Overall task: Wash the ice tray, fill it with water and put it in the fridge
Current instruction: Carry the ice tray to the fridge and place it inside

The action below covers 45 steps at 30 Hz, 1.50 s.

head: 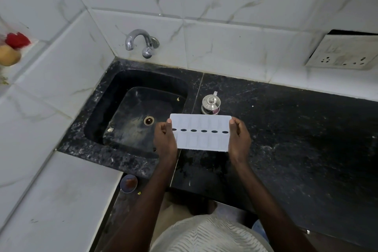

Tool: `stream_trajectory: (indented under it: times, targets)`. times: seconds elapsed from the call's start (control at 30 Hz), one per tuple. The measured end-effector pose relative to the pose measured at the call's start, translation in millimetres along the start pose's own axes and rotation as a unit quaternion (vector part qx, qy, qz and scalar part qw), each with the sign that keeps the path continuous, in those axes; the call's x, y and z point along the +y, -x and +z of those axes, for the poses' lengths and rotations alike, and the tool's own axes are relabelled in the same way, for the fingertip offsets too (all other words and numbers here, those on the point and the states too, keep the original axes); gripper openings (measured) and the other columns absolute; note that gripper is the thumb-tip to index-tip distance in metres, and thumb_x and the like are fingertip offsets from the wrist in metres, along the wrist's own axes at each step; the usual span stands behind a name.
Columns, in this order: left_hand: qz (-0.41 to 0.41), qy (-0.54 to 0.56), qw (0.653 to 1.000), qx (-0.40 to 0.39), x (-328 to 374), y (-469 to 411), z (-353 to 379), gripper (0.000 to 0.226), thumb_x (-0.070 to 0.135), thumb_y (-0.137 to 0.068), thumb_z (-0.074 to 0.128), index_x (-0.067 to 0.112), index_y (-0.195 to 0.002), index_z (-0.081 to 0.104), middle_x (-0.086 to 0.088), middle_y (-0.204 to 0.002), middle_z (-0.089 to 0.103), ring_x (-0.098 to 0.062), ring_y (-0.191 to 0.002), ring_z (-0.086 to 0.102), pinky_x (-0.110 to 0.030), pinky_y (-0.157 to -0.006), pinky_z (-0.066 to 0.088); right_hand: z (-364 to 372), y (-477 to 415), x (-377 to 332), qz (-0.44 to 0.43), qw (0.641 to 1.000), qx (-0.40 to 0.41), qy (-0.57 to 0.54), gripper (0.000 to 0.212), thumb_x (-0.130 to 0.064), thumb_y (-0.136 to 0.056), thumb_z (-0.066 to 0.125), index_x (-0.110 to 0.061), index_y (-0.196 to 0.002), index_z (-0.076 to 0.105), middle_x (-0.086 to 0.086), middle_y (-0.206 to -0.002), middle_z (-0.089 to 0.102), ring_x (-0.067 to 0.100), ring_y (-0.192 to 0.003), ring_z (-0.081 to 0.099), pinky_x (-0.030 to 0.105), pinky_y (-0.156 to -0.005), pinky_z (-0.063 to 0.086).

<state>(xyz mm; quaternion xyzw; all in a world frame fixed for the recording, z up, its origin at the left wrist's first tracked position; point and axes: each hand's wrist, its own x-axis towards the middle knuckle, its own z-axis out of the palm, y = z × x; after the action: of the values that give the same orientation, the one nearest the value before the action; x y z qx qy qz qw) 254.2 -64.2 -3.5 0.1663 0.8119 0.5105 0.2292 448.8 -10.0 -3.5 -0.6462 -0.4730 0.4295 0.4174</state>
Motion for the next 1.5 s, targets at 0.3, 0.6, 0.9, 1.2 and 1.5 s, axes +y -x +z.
stream_trajectory:
  times: [0.3,0.6,0.9,1.2,1.5]
  targets:
    - [-0.015,0.079,0.995,-0.060,22.7,9.5,13.3,0.025,0.038,-0.105,0.055,0.024,-0.106,0.075,0.009,-0.093,0.077,-0.006,-0.083,0.074,-0.026,-0.068,0.056,-19.6,-11.0,-15.7,0.021,0.996,0.051,-0.071,0.029,-0.030,-0.103,0.064,-0.018,-0.127,0.075,-0.009,-0.119,0.076,0.002,-0.105,0.072,0.040,-0.099,0.060]
    - [-0.050,0.184,0.977,-0.094,46.2,14.5,23.0,0.020,0.026,-0.101,0.062,0.021,-0.111,0.079,0.001,-0.098,0.081,-0.019,-0.092,0.078,-0.030,-0.070,0.062,-36.8,-13.7,-22.3,0.014,0.988,0.093,-0.122,0.027,-0.029,-0.100,0.068,-0.019,-0.123,0.077,-0.013,-0.115,0.078,0.002,-0.103,0.074,0.031,-0.090,0.063]
    - [-0.066,0.185,0.977,-0.080,53.8,18.4,15.9,0.025,0.022,-0.100,0.063,0.013,-0.117,0.079,-0.006,-0.102,0.081,-0.030,-0.097,0.077,-0.045,-0.081,0.064,-38.7,-3.4,-23.3,0.000,0.981,0.108,-0.158,0.026,-0.025,-0.100,0.069,-0.015,-0.122,0.078,-0.011,-0.112,0.079,0.001,-0.100,0.075,0.014,-0.077,0.058]
    - [-0.057,0.182,0.980,-0.055,62.4,13.8,-5.3,0.020,0.023,-0.099,0.065,0.019,-0.110,0.080,0.001,-0.093,0.081,-0.022,-0.087,0.078,-0.033,-0.066,0.064,-25.5,5.4,-39.5,-0.021,0.982,0.098,-0.159,0.026,-0.026,-0.100,0.069,-0.016,-0.123,0.077,-0.012,-0.111,0.079,0.002,-0.100,0.075,0.024,-0.082,0.062]
    - [-0.061,0.189,0.980,-0.023,43.3,9.8,-65.5,0.027,0.028,-0.098,0.065,0.038,-0.078,0.079,0.007,-0.081,0.079,-0.015,-0.075,0.076,-0.034,-0.063,0.061,8.4,44.4,-50.3,-0.031,0.987,0.045,-0.153,0.022,-0.025,-0.100,0.069,-0.020,-0.119,0.078,-0.020,-0.100,0.079,0.001,-0.089,0.076,0.018,-0.069,0.061]
